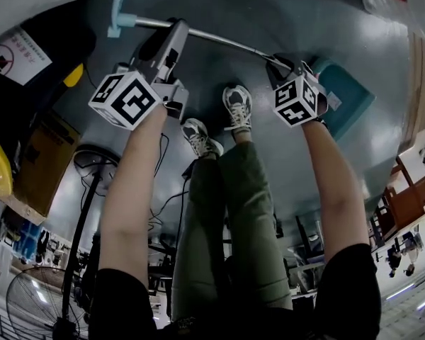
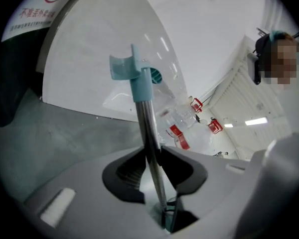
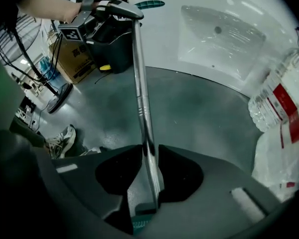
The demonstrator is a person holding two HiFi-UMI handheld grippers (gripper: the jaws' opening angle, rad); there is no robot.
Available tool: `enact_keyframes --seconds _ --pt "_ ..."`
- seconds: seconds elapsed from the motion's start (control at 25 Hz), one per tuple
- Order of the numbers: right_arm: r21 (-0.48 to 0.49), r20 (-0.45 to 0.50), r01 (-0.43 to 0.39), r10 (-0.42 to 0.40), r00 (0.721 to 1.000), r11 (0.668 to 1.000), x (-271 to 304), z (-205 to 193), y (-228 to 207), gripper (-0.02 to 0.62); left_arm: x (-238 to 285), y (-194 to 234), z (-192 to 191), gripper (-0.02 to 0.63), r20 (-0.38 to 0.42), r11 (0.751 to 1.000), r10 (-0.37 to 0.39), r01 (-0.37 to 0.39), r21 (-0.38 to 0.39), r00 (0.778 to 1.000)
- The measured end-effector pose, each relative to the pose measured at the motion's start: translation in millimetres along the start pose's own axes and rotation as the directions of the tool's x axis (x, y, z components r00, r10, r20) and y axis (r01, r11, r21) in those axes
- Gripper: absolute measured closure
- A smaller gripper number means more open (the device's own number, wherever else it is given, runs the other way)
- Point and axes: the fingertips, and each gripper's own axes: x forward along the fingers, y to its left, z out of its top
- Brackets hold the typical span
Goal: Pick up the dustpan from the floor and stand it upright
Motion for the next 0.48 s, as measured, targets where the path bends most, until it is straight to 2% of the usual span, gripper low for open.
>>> enact_keyframes --seconds 0.28,0.48 --pt "0.162 0.111 0.062 -0.081 0.991 0.985 -58.5 19.7 -14.5 0.512 0.0 -51.4 26.7 0.462 -0.016 0.996 -0.051 0.052 0.073 0.999" --pt "0.246 0.198 0.114 -0.165 0.966 0.963 -118.9 46.8 -17.7 0.512 -17.7 -79.6 55.4 0.465 0.006 0.991 -0.065 0.063 0.121 0.998"
